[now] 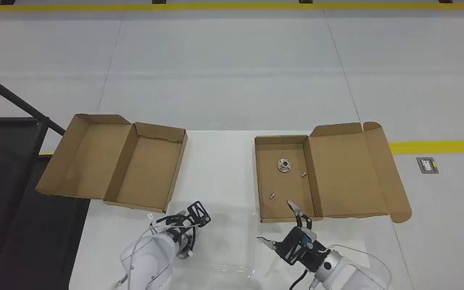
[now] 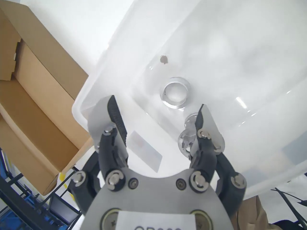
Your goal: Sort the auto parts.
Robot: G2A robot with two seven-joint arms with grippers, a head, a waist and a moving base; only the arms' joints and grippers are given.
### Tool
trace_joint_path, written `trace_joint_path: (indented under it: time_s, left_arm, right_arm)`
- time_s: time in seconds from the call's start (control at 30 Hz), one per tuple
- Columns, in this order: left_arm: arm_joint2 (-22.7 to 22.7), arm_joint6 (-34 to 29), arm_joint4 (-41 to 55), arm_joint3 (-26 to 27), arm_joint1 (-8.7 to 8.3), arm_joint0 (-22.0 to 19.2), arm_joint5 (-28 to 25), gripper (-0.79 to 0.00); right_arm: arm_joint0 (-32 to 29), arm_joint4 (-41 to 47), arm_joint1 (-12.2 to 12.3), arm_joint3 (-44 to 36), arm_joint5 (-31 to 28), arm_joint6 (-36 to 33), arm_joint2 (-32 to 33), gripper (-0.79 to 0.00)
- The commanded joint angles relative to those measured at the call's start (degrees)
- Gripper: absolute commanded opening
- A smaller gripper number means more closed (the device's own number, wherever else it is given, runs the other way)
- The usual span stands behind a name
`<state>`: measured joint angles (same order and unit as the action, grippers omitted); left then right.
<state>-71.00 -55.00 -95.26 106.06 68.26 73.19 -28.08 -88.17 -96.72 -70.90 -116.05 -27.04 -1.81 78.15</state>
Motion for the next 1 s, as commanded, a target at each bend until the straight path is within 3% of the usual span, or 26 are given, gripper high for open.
trace_joint_path:
  time_s: [0.0, 0.53, 0.97]
  left_arm:
    - [0.3, -0.3, 0.3, -1.3, 0.10, -0.8, 0.0, -0.237]
    - [4.3, -2.0, 2.1, -9.8, 1.00, -7.0, -0.5, -0.394]
    - [6.3, -2.7, 2.3, -12.6, 1.39, -8.9, -1.3, -0.422]
  right_arm:
    - [0.0, 0.0, 0.0, 0.0, 0.0, 0.0, 0.0, 0.000]
    - [0.0, 0.0, 0.0, 0.0, 0.0, 0.0, 0.0, 0.000]
    - [0.0, 0.0, 0.0, 0.0, 0.0, 0.0, 0.0, 0.000]
